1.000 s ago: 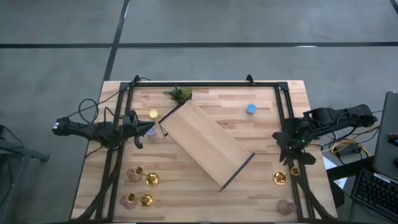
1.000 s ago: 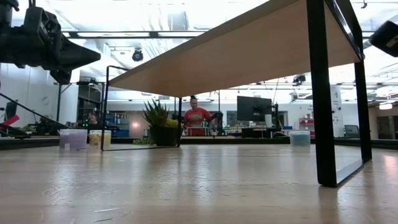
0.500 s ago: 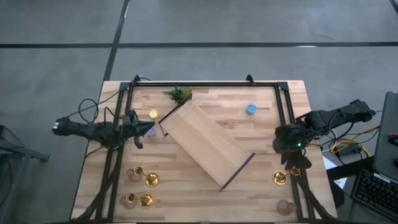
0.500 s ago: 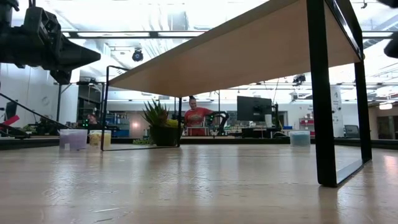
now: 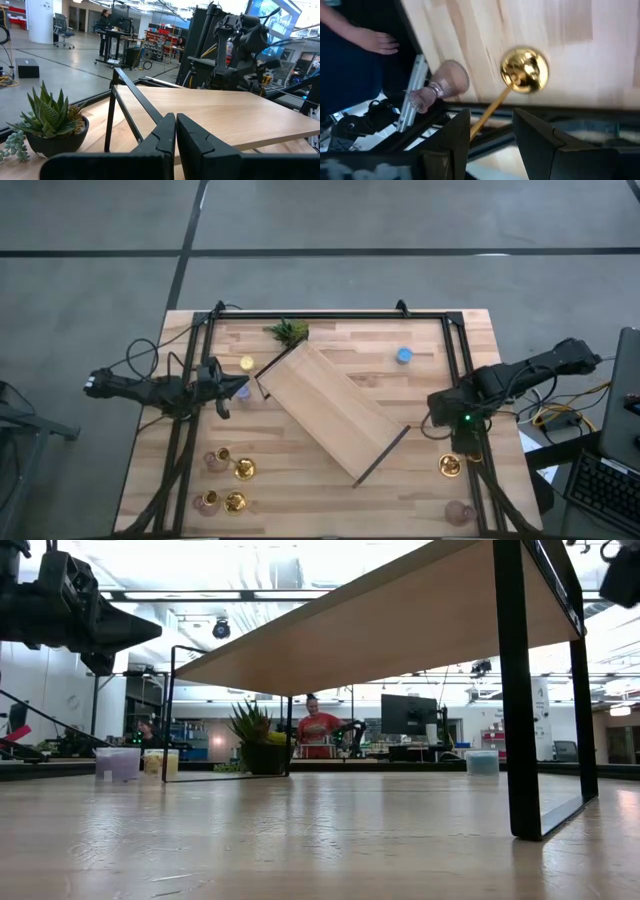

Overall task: Pick & Place candle stick holders
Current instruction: Put the top right gold candle holder on the shelf

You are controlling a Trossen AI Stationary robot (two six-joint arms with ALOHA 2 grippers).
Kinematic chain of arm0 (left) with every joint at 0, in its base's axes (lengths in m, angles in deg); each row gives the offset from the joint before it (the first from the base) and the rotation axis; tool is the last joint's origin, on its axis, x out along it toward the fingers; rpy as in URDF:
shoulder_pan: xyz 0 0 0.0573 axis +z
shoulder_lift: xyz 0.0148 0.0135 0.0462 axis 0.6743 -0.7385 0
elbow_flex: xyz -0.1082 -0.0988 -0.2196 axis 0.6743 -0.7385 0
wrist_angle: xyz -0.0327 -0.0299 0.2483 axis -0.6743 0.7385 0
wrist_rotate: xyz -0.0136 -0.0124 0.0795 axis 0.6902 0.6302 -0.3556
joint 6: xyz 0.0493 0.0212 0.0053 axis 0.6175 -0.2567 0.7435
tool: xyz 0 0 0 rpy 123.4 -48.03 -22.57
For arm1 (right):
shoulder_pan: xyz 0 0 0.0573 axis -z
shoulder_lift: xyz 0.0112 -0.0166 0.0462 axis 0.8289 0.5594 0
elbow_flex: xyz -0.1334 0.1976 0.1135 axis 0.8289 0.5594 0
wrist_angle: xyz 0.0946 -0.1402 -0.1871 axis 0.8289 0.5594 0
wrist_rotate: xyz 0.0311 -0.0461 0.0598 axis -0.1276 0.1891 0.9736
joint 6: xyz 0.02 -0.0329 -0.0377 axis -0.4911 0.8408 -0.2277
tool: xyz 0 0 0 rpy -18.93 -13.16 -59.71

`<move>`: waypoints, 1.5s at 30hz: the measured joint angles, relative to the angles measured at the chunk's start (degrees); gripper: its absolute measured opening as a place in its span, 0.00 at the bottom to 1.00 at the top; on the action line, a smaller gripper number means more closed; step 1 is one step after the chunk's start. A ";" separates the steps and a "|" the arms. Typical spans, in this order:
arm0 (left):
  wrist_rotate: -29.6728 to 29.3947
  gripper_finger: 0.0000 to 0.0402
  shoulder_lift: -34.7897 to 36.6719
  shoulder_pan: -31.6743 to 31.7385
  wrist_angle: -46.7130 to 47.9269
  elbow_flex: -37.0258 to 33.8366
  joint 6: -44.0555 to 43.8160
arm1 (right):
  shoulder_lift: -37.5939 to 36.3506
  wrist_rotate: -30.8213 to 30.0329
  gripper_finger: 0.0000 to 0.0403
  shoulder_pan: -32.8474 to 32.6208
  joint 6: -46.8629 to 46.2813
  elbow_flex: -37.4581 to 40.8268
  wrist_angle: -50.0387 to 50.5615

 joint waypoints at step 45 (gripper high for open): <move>0.00 0.05 0.00 0.01 0.00 0.00 0.01 | 19.63 15.29 0.23 -5.62 0.82 0.04 1.44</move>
